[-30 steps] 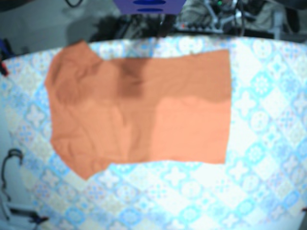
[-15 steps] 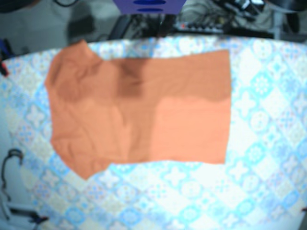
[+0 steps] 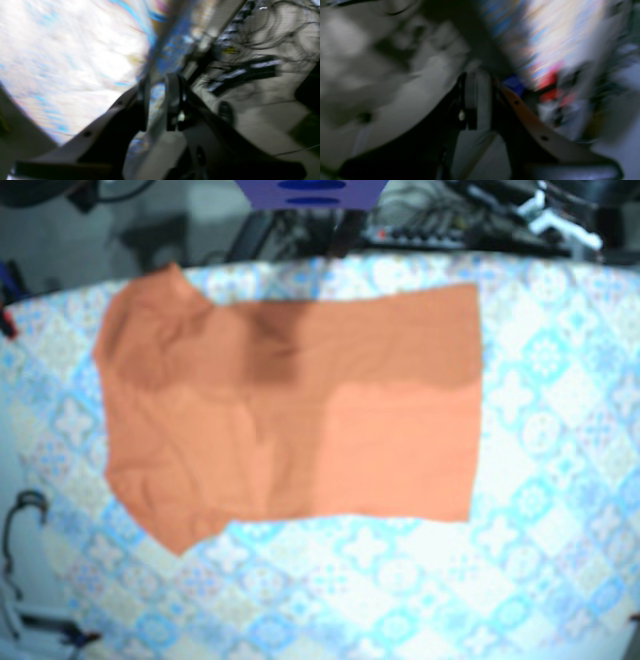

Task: Fold the T-shirt properly
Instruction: 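Move both grippers down toward the shoulder corners of the orange T-shirt, then close the right gripper on the shirt's shoulder edge, then close the left gripper on the opposite shoulder edge of the shirt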

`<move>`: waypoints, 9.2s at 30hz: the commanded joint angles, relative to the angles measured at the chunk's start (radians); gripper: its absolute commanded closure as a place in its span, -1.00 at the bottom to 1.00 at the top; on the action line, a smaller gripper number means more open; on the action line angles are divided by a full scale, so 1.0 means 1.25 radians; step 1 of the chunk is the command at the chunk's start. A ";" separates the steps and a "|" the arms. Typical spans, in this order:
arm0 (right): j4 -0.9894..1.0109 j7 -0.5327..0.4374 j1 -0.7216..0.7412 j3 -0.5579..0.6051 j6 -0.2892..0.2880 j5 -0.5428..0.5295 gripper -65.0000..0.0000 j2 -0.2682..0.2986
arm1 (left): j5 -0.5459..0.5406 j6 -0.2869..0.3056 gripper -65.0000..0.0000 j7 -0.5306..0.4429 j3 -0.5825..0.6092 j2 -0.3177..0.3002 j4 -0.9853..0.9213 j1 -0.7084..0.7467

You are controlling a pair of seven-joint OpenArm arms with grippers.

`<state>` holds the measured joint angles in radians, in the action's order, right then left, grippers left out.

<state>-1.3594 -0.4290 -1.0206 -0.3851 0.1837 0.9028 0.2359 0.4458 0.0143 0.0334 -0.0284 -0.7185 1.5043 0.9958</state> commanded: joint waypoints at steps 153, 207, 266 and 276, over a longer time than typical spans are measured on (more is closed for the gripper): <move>0.153 0.176 0.336 0.439 -0.026 -0.005 -0.07 0.229 | 0.361 0.026 0.30 0.201 0.086 0.083 0.221 -0.152; 0.122 0.178 0.380 0.478 -0.026 -0.005 0.97 0.229 | 0.360 0.026 0.30 0.201 0.152 0.124 0.034 -0.288; 0.122 0.214 0.372 0.481 -0.026 -0.004 0.97 0.228 | 0.358 0.133 0.30 0.256 0.268 0.118 0.090 -0.338; 0.122 0.214 0.368 0.481 -0.026 -0.004 0.97 0.228 | 0.358 0.138 0.31 0.253 0.277 0.118 0.077 -0.342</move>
<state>-1.2102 -0.1753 -0.5453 0.2123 0.2028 0.8890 0.5125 0.8963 0.1669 0.3401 0.3172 -0.5632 1.6005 0.5629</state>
